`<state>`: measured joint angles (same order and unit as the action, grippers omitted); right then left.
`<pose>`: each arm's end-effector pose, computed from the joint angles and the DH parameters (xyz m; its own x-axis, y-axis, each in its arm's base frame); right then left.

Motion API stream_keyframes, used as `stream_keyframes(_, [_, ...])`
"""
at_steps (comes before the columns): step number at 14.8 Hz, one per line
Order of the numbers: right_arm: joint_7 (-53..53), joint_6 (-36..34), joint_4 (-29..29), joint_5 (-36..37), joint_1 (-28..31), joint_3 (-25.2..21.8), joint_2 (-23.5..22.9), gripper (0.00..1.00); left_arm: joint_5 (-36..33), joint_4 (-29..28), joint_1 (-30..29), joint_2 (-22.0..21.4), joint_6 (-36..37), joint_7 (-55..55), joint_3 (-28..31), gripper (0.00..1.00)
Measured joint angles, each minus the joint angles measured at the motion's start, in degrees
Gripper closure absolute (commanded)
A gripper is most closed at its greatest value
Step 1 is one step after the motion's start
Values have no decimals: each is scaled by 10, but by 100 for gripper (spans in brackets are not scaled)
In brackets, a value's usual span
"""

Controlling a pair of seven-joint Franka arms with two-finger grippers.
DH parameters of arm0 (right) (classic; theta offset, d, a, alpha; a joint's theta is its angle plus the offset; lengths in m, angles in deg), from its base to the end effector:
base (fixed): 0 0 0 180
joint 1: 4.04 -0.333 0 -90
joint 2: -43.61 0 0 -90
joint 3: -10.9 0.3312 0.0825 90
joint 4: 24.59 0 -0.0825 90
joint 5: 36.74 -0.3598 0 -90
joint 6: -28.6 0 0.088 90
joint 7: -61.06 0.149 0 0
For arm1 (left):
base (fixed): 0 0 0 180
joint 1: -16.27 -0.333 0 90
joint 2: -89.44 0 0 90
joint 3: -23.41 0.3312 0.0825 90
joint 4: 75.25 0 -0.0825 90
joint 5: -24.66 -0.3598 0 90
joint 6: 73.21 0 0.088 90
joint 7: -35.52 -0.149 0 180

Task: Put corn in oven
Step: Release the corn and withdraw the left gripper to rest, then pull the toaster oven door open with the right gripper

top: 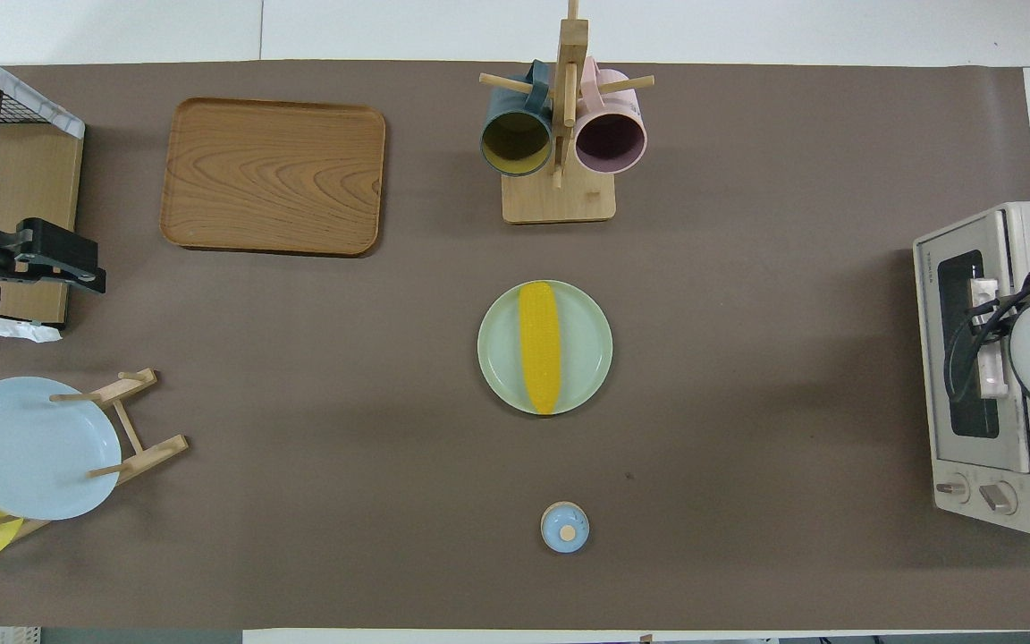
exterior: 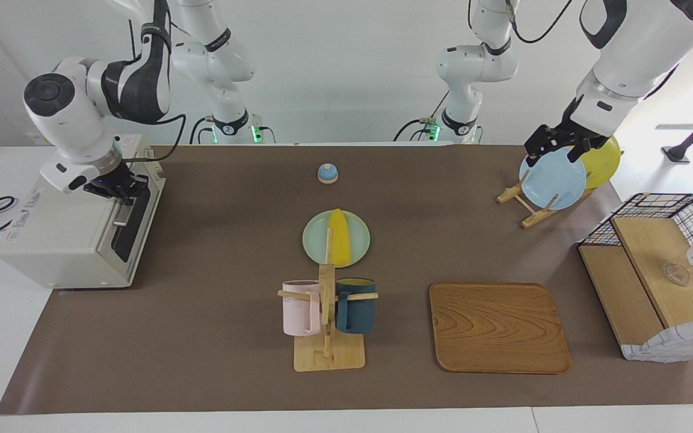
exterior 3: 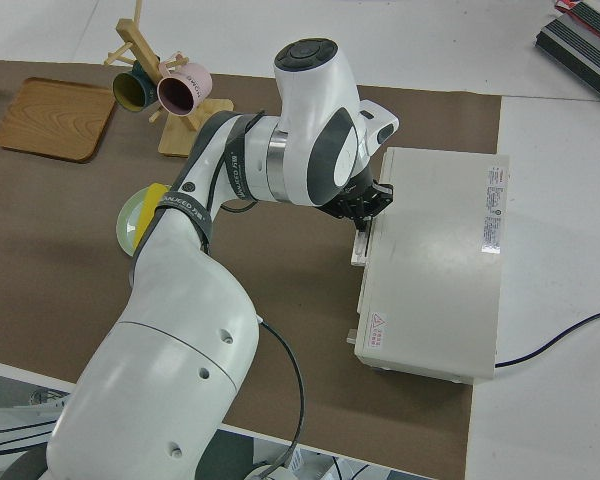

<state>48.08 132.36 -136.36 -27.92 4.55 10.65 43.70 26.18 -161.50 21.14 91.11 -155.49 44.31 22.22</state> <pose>0.5050 -0.0977 0.4497 0.9797 0.1082 -0.1688 0.1274 -0.9860 0.1073 0.5183 -0.0591 0.6003 0.9939 0.0445 -0.1012 0.0459 -0.9989 0.0118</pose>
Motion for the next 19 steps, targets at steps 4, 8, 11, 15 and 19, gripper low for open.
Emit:
stream_keyframes(4, [14,8,-13,-19,-15,5,1,100,0,-14,0,-3,1,-1,0,0])
stream_keyframes(8, [25,42,-44,-52,-33,7,3,100,0,-18,0,-10,0,-2,-1,0])
stream_keyframes(11, [41,85,-77,-70,-47,11,3,100,0,-5,0,-10,-15,-2,-1,0])
stream_keyframes(15, [76,148,-119,-73,-71,13,-10,100,-1,22,0,-7,-10,-2,-1,0])
stream_keyframes(19, [81,180,-147,-89,-77,12,-16,100,-1,27,-4,-10,42,-2,-1,0])
